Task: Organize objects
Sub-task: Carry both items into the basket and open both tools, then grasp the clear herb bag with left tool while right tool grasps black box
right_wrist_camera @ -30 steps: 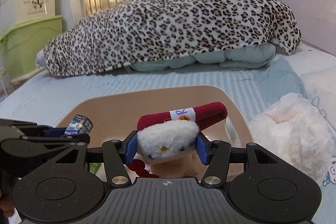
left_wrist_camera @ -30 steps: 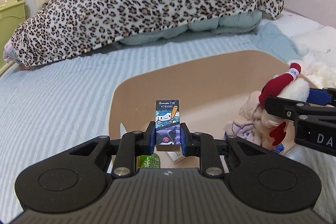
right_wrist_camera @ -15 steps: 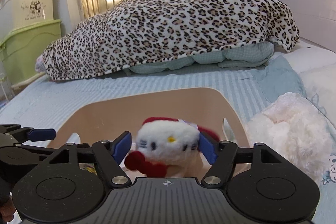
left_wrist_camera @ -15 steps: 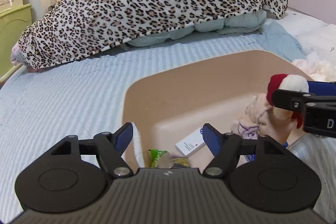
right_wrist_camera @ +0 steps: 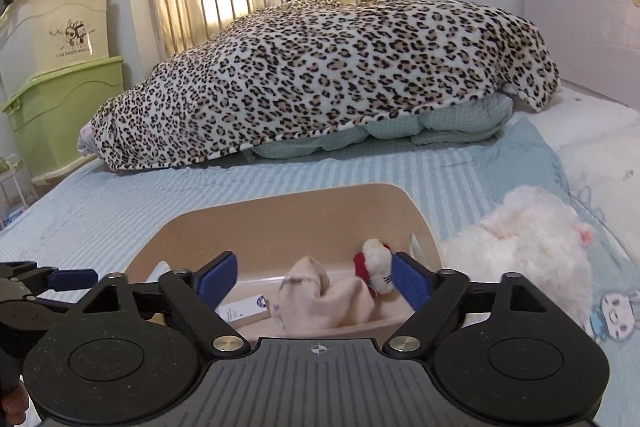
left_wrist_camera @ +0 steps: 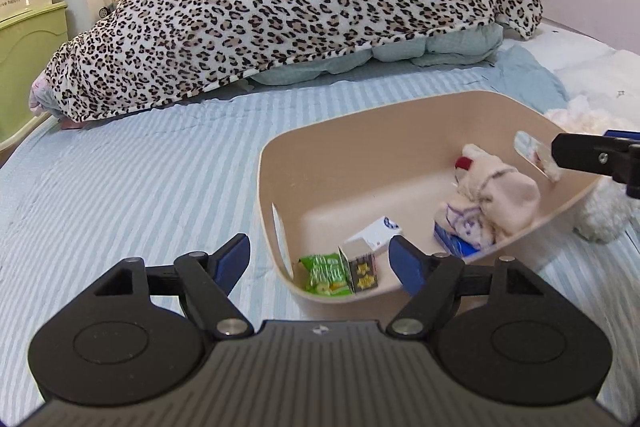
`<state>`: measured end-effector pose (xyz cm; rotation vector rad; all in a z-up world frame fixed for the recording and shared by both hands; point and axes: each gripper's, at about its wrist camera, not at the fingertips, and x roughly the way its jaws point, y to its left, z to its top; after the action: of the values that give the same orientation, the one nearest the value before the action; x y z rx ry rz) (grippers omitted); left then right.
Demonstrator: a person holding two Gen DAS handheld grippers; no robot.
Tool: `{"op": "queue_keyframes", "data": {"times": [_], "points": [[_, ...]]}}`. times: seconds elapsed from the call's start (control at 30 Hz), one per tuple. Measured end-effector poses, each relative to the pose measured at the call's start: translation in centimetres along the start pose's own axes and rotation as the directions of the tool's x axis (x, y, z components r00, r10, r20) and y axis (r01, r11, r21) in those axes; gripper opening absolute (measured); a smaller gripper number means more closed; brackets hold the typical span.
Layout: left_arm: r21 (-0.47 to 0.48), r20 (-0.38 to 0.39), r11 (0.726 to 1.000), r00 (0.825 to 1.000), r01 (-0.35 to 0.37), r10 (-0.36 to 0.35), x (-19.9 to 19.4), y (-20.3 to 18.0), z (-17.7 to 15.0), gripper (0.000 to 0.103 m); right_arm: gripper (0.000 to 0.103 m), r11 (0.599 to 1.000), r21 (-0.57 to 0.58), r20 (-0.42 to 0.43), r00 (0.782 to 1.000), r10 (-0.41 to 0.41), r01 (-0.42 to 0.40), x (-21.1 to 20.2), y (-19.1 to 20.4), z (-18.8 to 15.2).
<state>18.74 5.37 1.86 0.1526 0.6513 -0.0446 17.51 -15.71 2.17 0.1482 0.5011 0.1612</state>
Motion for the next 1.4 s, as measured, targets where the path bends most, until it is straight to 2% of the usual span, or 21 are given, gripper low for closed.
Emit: {"op": "queue_keyframes", "data": {"times": [0.07, 0.17, 0.37, 0.5, 0.73, 0.9, 1.23, 1.33, 1.4], "points": [[-0.006, 0.005, 1.000, 1.000, 0.005, -0.005, -0.7, 0.1, -0.5, 0.078, 0.090, 1.000, 0.022, -0.002, 1.000, 0.001, 0.000, -0.9, -0.4, -0.6], [-0.017, -0.001, 1.000, 1.000, 0.025, -0.025, -1.8, 0.1, -1.1, 0.084, 0.094, 0.999, 0.033, -0.018, 1.000, -0.011, 0.012, -1.9, -0.9, -1.7], [-0.017, -0.004, 0.999, 0.999, 0.050, -0.050, -3.1, -0.5, -2.2, 0.085, 0.094, 0.999, 0.019, -0.071, 0.996, -0.045, 0.047, -2.8, -1.9, -3.8], [-0.009, -0.037, 0.997, 0.996, 0.078, -0.079, -3.0, -1.4, -3.0, 0.086, 0.094, 0.998, 0.036, -0.120, 0.992, -0.048, 0.053, -2.2, -2.9, -5.1], [-0.012, -0.100, 0.995, 0.990, 0.101, -0.101, -0.8, -3.1, -4.6, 0.086, 0.094, 0.999, -0.006, -0.213, 0.976, -0.053, 0.053, -0.3, -3.5, -7.5], [0.023, -0.092, 0.996, 0.992, 0.088, -0.086, 1.1, -4.7, -5.0, 0.086, 0.094, 0.998, -0.025, -0.267, 0.962, -0.062, 0.057, 1.2, -3.6, -9.1], [-0.047, -0.178, 0.989, 0.973, 0.141, -0.147, 4.9, -5.9, -6.0, 0.086, 0.093, 0.995, -0.092, -0.336, 0.940, -0.059, 0.029, 3.9, -2.7, -11.5], [-0.082, -0.181, 0.985, 0.969, 0.154, -0.167, 5.4, -5.7, -6.2, 0.086, 0.093, 0.993, -0.114, -0.332, 0.941, -0.063, 0.026, 4.5, -2.3, -12.1], [-0.139, -0.197, 0.972, 0.957, 0.187, -0.213, 6.0, -5.2, -6.2, 0.086, 0.092, 0.991, -0.129, -0.323, 0.944, -0.064, 0.024, 4.9, -2.0, -12.4]]}}
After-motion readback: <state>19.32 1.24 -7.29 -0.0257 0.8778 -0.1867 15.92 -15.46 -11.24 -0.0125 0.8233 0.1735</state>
